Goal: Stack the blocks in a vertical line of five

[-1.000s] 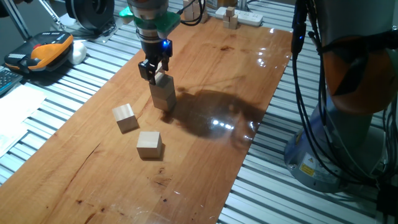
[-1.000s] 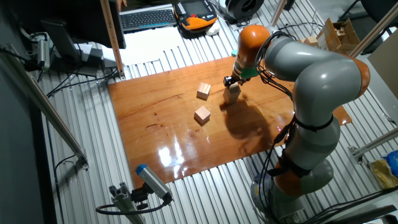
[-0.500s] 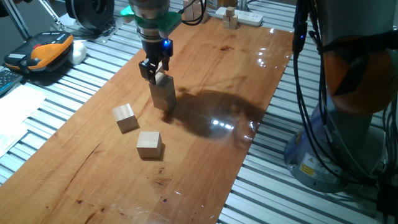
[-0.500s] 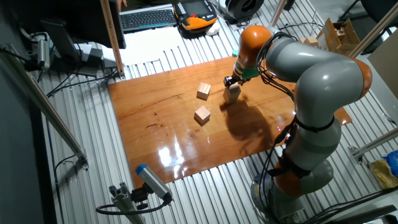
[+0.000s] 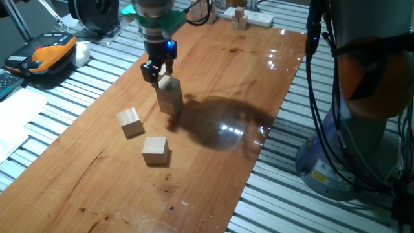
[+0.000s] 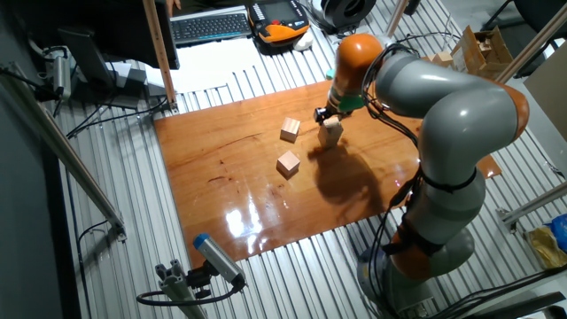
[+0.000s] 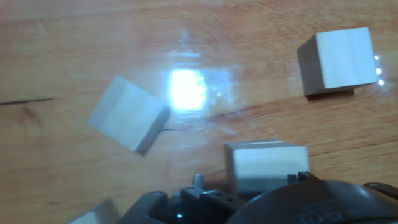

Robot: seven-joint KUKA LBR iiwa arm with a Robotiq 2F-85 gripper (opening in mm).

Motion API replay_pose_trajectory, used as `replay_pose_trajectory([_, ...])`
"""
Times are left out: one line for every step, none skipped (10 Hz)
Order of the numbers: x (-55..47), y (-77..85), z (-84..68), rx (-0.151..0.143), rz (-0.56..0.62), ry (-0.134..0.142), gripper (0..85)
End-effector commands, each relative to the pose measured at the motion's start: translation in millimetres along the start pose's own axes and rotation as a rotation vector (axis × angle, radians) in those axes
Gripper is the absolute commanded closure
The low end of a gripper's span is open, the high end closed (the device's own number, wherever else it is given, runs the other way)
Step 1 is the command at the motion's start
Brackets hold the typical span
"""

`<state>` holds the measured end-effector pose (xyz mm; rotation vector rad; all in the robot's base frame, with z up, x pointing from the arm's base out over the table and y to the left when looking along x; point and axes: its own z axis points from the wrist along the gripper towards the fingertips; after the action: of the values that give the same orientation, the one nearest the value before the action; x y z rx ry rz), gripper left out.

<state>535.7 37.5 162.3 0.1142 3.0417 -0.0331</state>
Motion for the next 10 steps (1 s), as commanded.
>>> replay_pose_trajectory([2.6, 3.9, 1.3, -0.005, 0.008, -0.004, 17.0])
replay_pose_trajectory([5.3, 8.2, 3.6, -0.005, 0.014, -0.011, 17.0])
replay_pose_trajectory([8.2, 12.0, 5.2, -0.012, 0.017, -0.017, 34.0])
replay_pose_trajectory([10.4, 15.4, 7.1, -0.020, 0.008, -0.019, 34.0])
replay_pose_trajectory([13.5, 19.8, 9.6, -0.024, 0.008, -0.019, 34.0])
replay_pose_trajectory([17.2, 23.1, 9.7, -0.022, 0.013, -0.022, 34.0])
replay_pose_trajectory([20.2, 24.8, 7.9, -0.024, 0.020, -0.022, 34.0])
replay_pose_trajectory([22.6, 25.7, 6.4, -0.030, 0.023, -0.018, 34.0])
replay_pose_trajectory([25.2, 27.0, 5.7, -0.034, 0.023, -0.013, 34.0])
replay_pose_trajectory([27.1, 27.8, 5.2, -0.036, 0.019, -0.009, 34.0])
